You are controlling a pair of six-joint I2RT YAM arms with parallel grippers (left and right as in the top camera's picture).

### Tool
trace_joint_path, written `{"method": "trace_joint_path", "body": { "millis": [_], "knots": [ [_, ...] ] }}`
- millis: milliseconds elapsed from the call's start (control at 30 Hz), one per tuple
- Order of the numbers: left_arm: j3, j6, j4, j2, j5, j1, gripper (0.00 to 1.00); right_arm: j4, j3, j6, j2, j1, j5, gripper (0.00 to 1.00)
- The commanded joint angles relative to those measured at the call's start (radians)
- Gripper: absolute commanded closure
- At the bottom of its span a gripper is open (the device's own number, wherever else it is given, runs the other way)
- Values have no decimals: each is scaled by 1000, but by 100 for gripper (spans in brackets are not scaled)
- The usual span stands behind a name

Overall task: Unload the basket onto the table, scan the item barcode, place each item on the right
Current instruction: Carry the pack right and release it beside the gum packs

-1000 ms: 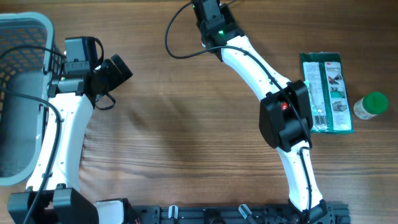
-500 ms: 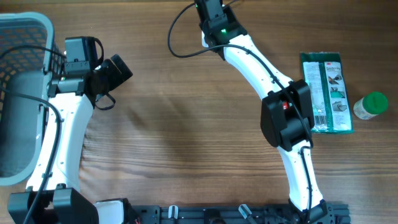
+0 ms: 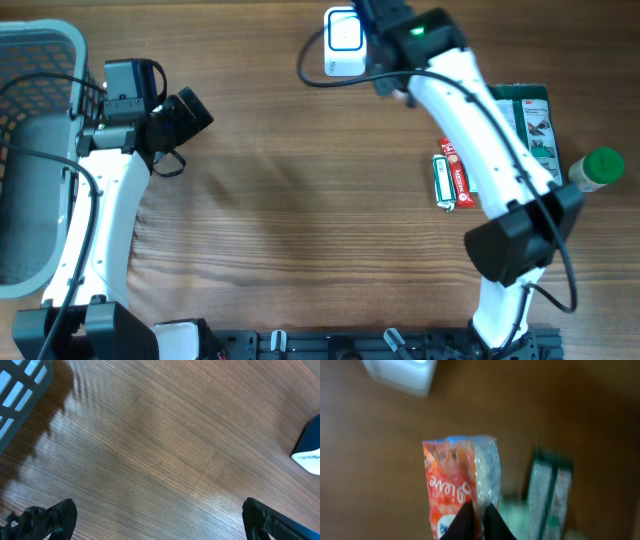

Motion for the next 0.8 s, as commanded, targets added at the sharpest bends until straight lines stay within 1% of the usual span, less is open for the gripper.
{"method": "trace_joint_path", "body": {
  "millis": [0, 167, 233, 267, 300, 333, 367, 533, 633, 767],
  "knots": [
    [8, 1, 0, -9, -10, 4, 0, -110, -25, 213, 38, -85, -40, 91],
    [8, 1, 0, -9, -10, 4, 0, -108, -115, 207, 38, -166, -145, 88],
    [8, 1, 0, -9, -10, 4, 0, -102, -143, 208, 39, -184, -166, 82],
    [8, 1, 0, -9, -10, 4, 0, -98, -161, 208, 39, -192, -169, 75],
    [8, 1, 0, -9, -10, 4, 0, -93, -173, 208, 39, -196, -169, 61],
    [8, 1, 0, -9, -10, 4, 0, -85, -190, 208, 39, -202, -169, 8],
    [8, 1, 0, -9, -10, 4, 0, -78, -202, 208, 39, -206, -169, 0],
    [8, 1, 0, -9, -10, 4, 0, -45, -241, 208, 39, -210, -170, 0],
    [8, 1, 0, -9, -10, 4, 0, -25, -248, 207, 39, -210, -214, 0],
    [8, 1, 0, -9, -10, 4, 0, 58, -248, 207, 39, -209, -244, 0]
  ]
}}
